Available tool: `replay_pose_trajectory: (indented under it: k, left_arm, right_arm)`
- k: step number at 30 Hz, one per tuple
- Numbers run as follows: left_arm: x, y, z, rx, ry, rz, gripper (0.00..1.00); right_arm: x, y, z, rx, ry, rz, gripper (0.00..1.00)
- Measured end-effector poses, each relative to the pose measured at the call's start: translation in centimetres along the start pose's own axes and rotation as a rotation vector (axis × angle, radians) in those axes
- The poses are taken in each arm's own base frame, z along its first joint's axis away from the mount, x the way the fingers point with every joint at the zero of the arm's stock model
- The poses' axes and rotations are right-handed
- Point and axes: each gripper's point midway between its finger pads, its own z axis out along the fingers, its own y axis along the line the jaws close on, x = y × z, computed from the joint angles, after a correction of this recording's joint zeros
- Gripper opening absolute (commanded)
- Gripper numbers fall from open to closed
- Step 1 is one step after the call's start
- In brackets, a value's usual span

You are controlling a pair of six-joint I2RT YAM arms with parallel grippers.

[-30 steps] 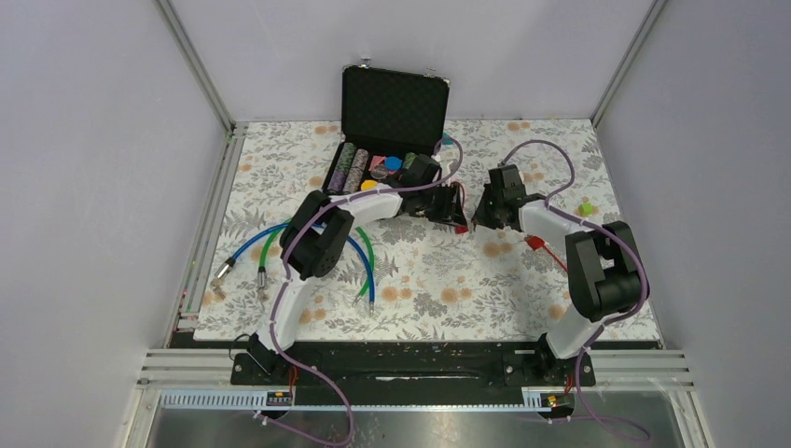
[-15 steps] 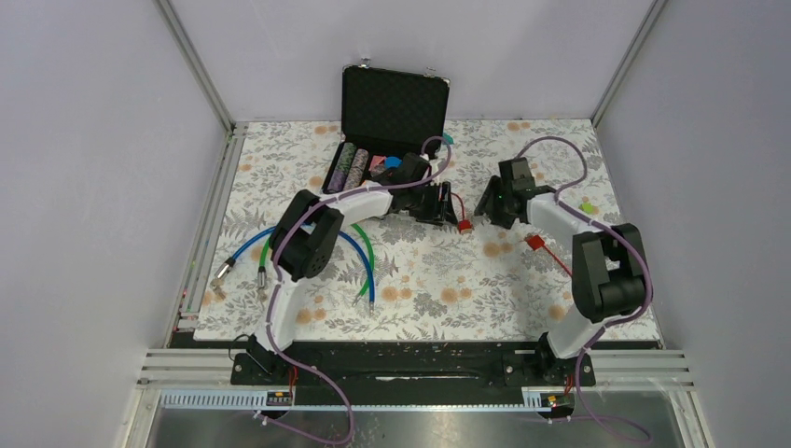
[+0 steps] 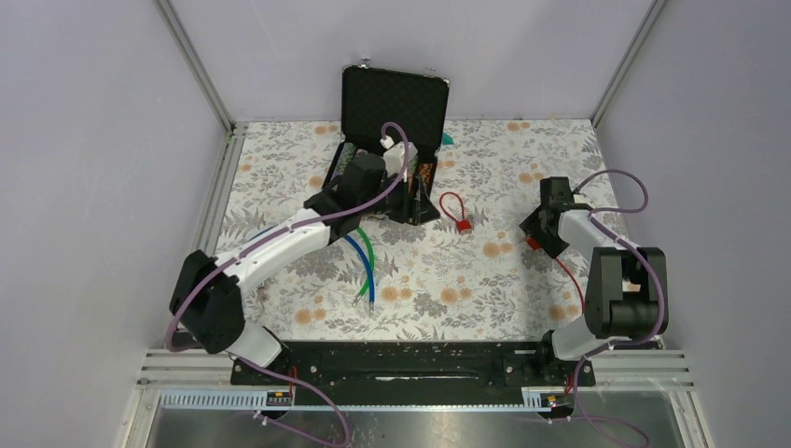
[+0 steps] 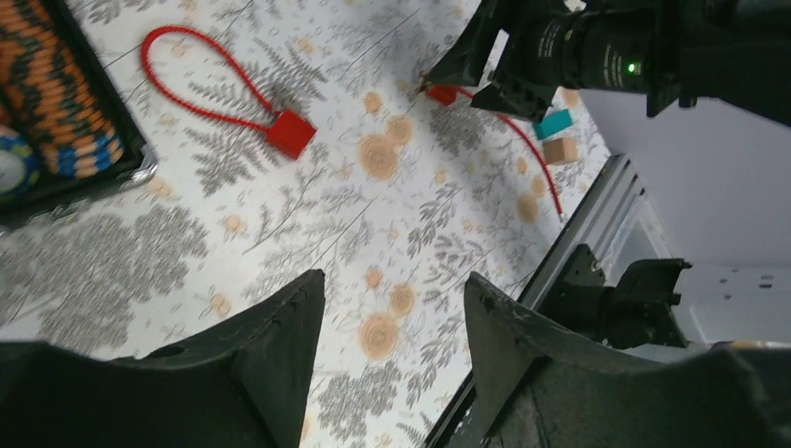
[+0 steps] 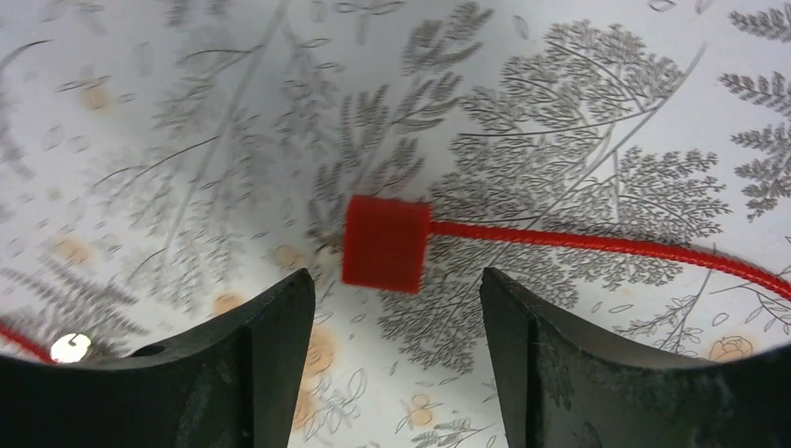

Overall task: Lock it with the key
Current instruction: Pick up the lock from the center of the board.

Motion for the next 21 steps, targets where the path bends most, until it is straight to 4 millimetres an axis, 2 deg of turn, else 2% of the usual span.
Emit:
replay_pose_trajectory:
  k: [5, 10, 13, 17, 19, 21]
  left_arm:
    - [1.2, 1.3, -2.6, -0.08, -0.032, 0.023, 0.6]
    - [1.8, 2.3, -4.4, -0.147, -0.042, 0.043, 0.62]
    - [1.2, 2.1, -5.4, -0.163, -0.07, 0.06, 0.63]
    - [0.7, 2.1, -6.2, -0.177, -0.091, 0.078, 0.64]
    - [0.7, 2.3, -6.3, -0.186, -0.089, 0.081, 0.65]
    - [0.9, 2.6, -6.4, -0.198, -0.085, 0.083, 0.83]
  right_arm:
    - [0.8, -1.8, 1.7, 0.092, 0.049, 0.053, 0.71]
    - [0.2, -1.4, 2.3, 0.112, 0.06, 0.096, 0.66]
    - [-0.2, -0.9, 2.7, 0.119, 0.066, 0.105, 0.51]
    - [-0.2, -0.9, 2.8, 0.123, 0.072, 0.12, 0.24]
    - [-0.2, -0.9, 2.8, 0.121, 0.073, 0.125, 0.2]
    - [-0.2, -0.7, 2.8, 0.115, 0.075, 0.123, 0.18]
